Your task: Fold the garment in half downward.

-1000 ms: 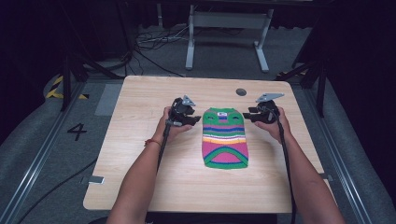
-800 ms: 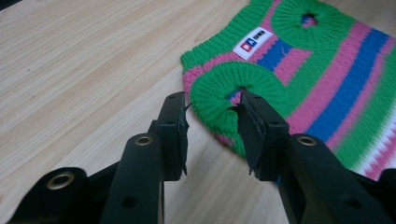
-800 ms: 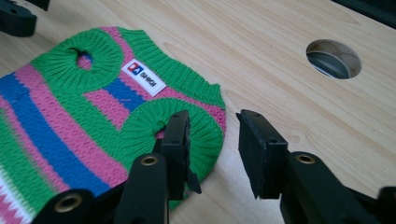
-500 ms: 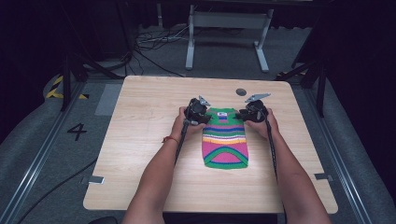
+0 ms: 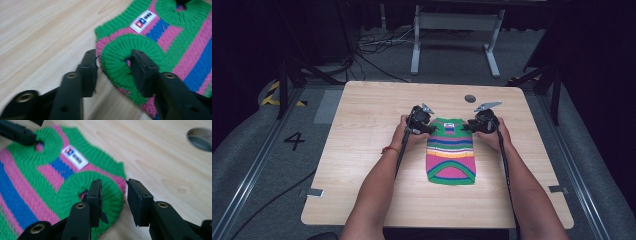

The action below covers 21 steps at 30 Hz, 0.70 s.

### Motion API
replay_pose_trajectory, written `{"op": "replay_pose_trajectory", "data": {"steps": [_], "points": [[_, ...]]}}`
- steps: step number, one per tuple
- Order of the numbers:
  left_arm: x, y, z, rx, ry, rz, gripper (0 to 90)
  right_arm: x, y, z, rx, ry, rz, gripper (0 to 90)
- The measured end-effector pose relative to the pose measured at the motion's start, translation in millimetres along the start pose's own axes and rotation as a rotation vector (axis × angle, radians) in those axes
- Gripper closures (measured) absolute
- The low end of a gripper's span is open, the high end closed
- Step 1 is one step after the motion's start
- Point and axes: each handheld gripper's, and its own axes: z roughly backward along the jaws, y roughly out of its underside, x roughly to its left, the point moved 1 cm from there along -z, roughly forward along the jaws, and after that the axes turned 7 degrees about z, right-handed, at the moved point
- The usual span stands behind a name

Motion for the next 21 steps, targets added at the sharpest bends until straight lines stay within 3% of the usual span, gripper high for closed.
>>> {"op": "replay_pose_trajectory", "data": {"steps": [3,7,12,16,19,21], "points": [[3.2,-7.9,1.1,-0.049,-0.029,0.036,50.0,-4.3,-7.8,3.7,-0.029,0.02,-0.011,64.2],[4.0,-13.6,-8.7,-0.032,-0.066,0.047,50.1,-6.6,-13.1,-1.8,-0.011,0.045,-0.01,64.6],[1.8,-12.5,-21.1,0.018,-0.051,0.039,52.7,-5.3,-13.0,-13.5,0.025,0.032,-0.018,63.9],[3.1,-10.8,-22.9,0.015,-0.026,0.05,56.7,-6.6,-12.5,-16.5,0.026,0.027,-0.025,64.4],[2.8,-10.2,-22.9,0.018,0.017,0.072,64.8,-7.9,-10.9,-17.3,0.03,-0.009,-0.049,67.8],[0.7,-10.5,-22.6,0.026,0.024,0.061,72.1,-9.2,-8.8,-17.3,0.023,-0.036,-0.07,72.3]]}}
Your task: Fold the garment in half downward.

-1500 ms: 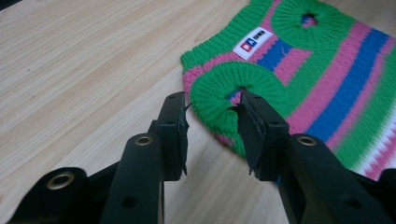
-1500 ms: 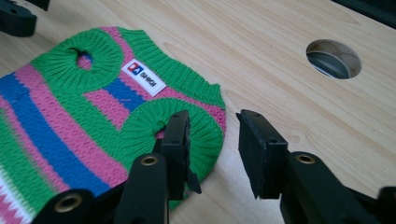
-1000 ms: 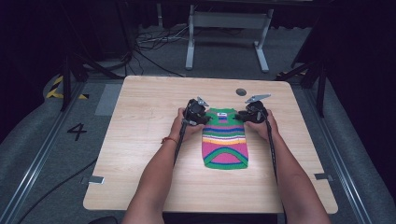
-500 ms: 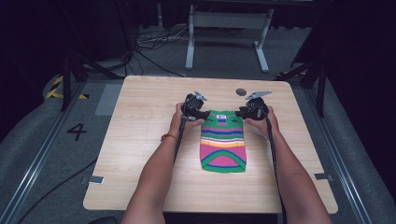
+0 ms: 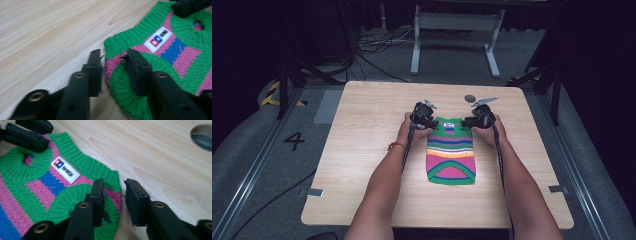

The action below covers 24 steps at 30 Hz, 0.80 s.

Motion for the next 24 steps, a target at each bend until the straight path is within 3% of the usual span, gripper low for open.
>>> {"op": "replay_pose_trajectory", "data": {"steps": [2,6,12,14,17,24], "points": [[-2.1,-1.8,1.0,0.019,-0.003,-0.03,76.8,0.2,0.5,0.9,0.004,-0.012,-0.011,76.6],[-6.5,-3.2,6.2,0.041,-0.037,-0.095,82.4,6.2,-2.4,1.5,0.017,0.005,0.034,84.5],[-2.0,-0.8,20.3,0.013,-0.029,-0.11,83.5,12.8,-5.6,8.4,-0.025,-0.012,0.054,85.6],[0.3,-0.7,24.2,-0.018,-0.019,-0.085,83.5,14.9,-8.2,13.4,-0.043,-0.009,0.066,85.7],[0.3,-2.0,28.8,-0.036,-0.028,-0.089,83.5,15.9,-10.2,16.9,-0.061,-0.016,0.066,85.7],[-5.7,-3.6,50.9,-0.074,-0.015,-0.146,82.6,23.7,-17.0,36.3,-0.121,-0.027,0.11,85.6]]}}
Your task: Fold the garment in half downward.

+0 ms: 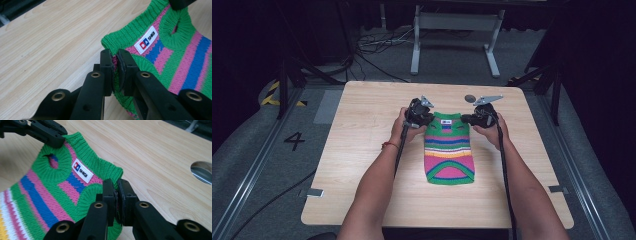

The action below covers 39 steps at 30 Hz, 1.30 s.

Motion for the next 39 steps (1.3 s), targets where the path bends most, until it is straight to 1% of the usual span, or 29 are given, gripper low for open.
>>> {"op": "replay_pose_trajectory", "data": {"steps": [4,5,9,13,14,15,17,19,20,21,22,23,24,26,27,28,29,33,35,36,39], "points": [[-7.8,3.1,9.6,-0.003,0.009,-0.053,82.9,7.4,1.4,9.2,-0.016,-0.018,0.035,85.5],[-10.1,4.3,12.7,-0.01,0.01,-0.053,82.9,8.9,2.1,11.6,-0.019,-0.019,0.046,85.5],[-16.5,7.7,22.4,-0.027,0.018,-0.081,83.0,13.9,4.3,23.0,-0.04,-0.042,0.054,85.4],[-25.5,11.3,33.0,-0.036,0.031,-0.12,83.1,23.8,5.5,34.3,-0.05,-0.063,0.09,85.2],[-29.7,13.2,37.8,-0.039,0.035,-0.139,83.0,26.0,6.0,36.2,-0.052,-0.069,0.096,85.2],[-31.6,14.3,40.3,-0.043,0.035,-0.147,83.0,30.3,7.0,40.2,-0.052,-0.079,0.113,85.2],[-37.8,17.8,48.9,-0.049,0.047,-0.174,83.1,35.9,9.0,45.8,-0.055,-0.089,0.127,85.2],[-43.6,21.4,55.3,-0.054,0.056,-0.19,83.1,42.0,11.7,51.1,-0.057,-0.103,0.141,85.1],[-43.6,21.4,55.3,-0.054,0.056,-0.19,83.2,44.2,12.7,53.0,-0.056,-0.108,0.148,85.1],[-49.9,25.9,61.5,-0.055,0.072,-0.207,83.3,47.9,14.5,56.5,-0.057,-0.116,0.16,85.1],[-54.6,29.0,65.2,-0.052,0.074,-0.23,83.3,50.0,15.8,58.6,-0.057,-0.122,0.164,85.0],[-54.6,29.0,65.2,-0.052,0.074,-0.23,83.3,53.9,18.1,62.1,-0.056,-0.134,0.176,85.1],[-58.0,31.6,67.9,-0.054,0.084,-0.239,83.3,53.9,18.1,62.1,-0.056,-0.134,0.176,85.1],[-65.0,37.3,73.1,-0.056,0.097,-0.259,83.4,60.0,22.8,67.0,-0.051,-0.148,0.193,85.1],[-70.0,41.8,75.6,-0.049,0.108,-0.273,83.4,63.0,25.3,69.2,-0.049,-0.158,0.198,85.0],[-72.5,44.4,76.5,-0.045,0.112,-0.276,83.4,67.6,29.1,72.2,-0.045,-0.168,0.206,85.0],[-77.1,49.4,77.4,-0.033,0.122,-0.287,83.4,69.7,30.8,73.7,-0.044,-0.171,0.21,85.0],[-87.4,61.8,80.5,-0.015,0.14,-0.316,83.5,84.3,39.5,80.9,-0.038,-0.204,0.234,85.0],[-90.1,65.0,81.5,-0.009,0.145,-0.32,83.5,91.6,43.8,82.3,-0.026,-0.22,0.254,85.0],[-95.0,71.1,82.7,0.0,0.156,-0.331,83.4,95.8,46.8,83.0,-0.016,-0.23,0.266,84.8],[-103.0,80.4,82.3,0.023,0.168,-0.355,83.3,103.5,53.9,84.2,0.003,-0.248,0.283,84.4]]}}
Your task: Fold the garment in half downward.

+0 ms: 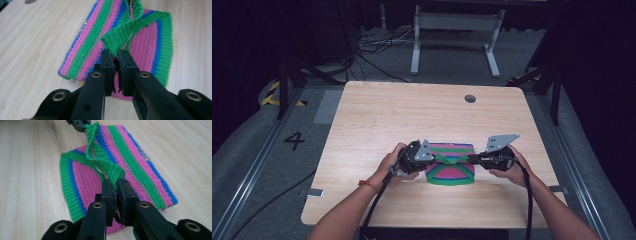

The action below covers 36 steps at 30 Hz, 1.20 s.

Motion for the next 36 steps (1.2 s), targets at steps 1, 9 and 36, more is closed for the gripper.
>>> {"op": "replay_pose_trajectory", "data": {"steps": [1,9,36], "points": [[-3.6,2.2,-1.4,0.013,0.002,-0.012,83.1,2.5,2.4,-1.1,0.002,-0.009,-0.001,84.2],[-19.2,13.2,-12.7,0.097,0.034,-0.051,82.0,17.1,21.2,-11.9,0.083,-0.037,0.013,83.2],[-21.1,11.4,-21.2,0.084,0.033,0.001,73.3,36.0,15.7,-12.4,0.087,-0.022,0.038,75.4]]}}
